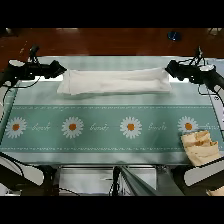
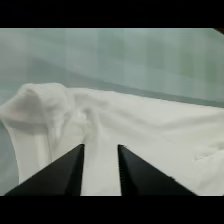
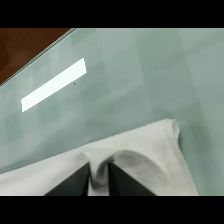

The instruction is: Fold the shirts.

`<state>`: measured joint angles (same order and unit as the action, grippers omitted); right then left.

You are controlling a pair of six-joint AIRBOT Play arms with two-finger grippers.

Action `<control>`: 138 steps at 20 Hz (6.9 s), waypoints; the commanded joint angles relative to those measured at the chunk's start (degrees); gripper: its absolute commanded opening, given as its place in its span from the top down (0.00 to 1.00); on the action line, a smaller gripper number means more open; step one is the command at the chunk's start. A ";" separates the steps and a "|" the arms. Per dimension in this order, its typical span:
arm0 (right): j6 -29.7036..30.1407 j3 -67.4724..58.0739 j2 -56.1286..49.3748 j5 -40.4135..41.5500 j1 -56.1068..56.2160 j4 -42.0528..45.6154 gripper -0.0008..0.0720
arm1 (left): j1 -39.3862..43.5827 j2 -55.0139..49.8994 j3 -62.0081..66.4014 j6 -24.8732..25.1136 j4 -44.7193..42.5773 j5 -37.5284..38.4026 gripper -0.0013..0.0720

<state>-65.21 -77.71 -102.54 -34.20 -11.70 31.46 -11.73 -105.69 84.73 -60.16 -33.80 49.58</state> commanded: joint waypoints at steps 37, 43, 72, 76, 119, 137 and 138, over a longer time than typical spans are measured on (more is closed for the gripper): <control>-16.06 -23.19 -18.03 -32.98 -0.96 11.28 0.77 | -1.09 10.51 10.29 -2.08 -16.81 21.03 0.36; -10.80 -23.28 -6.25 -41.77 -2.34 11.19 0.95 | 0.79 10.54 10.29 -2.12 -13.44 24.50 0.84; -15.23 -23.28 24.81 -63.04 -3.41 30.29 0.95 | 43.34 -6.86 10.29 -19.69 6.60 1.79 0.95; -16.92 -23.28 25.51 -63.04 -3.30 28.50 0.95 | 45.97 -8.90 10.29 -20.81 7.39 1.60 0.95; -32.41 -23.10 -4.33 -7.69 38.38 21.35 0.95 | 5.35 43.08 10.25 -5.35 -2.49 41.16 0.95; -20.87 -20.94 14.78 -68.37 12.79 71.93 0.40 | 6.32 39.87 -4.11 -2.05 -19.37 38.49 0.95; -21.00 -18.21 14.99 -70.10 8.26 66.14 0.40 | 6.08 39.87 -4.74 -2.58 -24.72 36.59 0.95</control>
<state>-91.59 -99.09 -89.73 -84.29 6.31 89.73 -5.30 -65.41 82.39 -63.11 -48.51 89.01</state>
